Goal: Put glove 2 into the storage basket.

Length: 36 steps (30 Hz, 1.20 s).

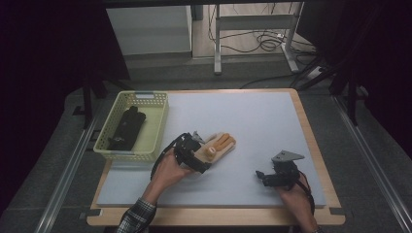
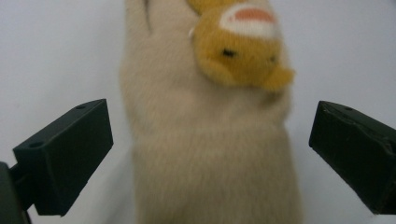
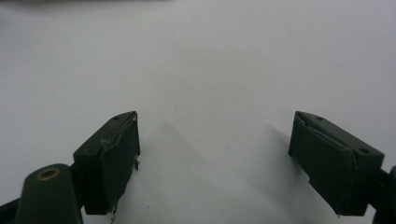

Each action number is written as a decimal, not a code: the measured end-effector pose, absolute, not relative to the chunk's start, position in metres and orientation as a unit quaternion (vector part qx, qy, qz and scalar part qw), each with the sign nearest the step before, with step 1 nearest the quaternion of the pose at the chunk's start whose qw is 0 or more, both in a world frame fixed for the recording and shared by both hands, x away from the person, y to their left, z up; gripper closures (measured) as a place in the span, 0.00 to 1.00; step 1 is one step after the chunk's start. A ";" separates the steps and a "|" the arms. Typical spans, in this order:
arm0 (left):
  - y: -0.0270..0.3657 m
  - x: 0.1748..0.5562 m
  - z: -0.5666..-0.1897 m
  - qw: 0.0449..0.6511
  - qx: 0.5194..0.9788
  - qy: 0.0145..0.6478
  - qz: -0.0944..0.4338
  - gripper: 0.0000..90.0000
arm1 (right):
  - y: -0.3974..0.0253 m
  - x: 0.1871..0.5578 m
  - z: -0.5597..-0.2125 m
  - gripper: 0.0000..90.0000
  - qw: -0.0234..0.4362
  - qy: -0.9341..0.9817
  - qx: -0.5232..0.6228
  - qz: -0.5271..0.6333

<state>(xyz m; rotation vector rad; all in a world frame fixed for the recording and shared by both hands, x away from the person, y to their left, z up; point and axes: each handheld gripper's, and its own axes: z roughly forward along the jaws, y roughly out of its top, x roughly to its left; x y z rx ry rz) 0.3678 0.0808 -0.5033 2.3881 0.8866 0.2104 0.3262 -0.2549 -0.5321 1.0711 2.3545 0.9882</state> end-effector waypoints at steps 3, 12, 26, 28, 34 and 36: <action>0.073 0.375 -0.507 0.279 0.899 0.329 0.077 0.00 | -0.255 0.326 -0.532 0.18 0.185 0.836 0.380 0.351; 0.059 0.390 -0.516 0.255 0.905 0.331 0.076 0.01 | -0.255 0.326 -0.532 0.18 0.185 0.836 0.380 0.351; 0.052 0.393 -0.516 0.232 0.921 0.307 0.060 0.29 | -0.255 0.326 -0.532 0.18 0.185 0.836 0.379 0.351; 0.051 0.391 -0.513 0.228 0.923 0.303 0.059 0.37 | -0.255 0.326 -0.532 0.18 0.186 0.836 0.379 0.351; 0.052 0.389 -0.509 0.224 0.924 0.306 0.046 0.63 | -0.255 0.326 -0.532 0.18 0.186 0.836 0.379 0.351; 0.054 0.390 -0.507 0.228 0.922 0.309 0.041 0.66 | -0.255 0.326 -0.532 0.18 0.186 0.836 0.379 0.351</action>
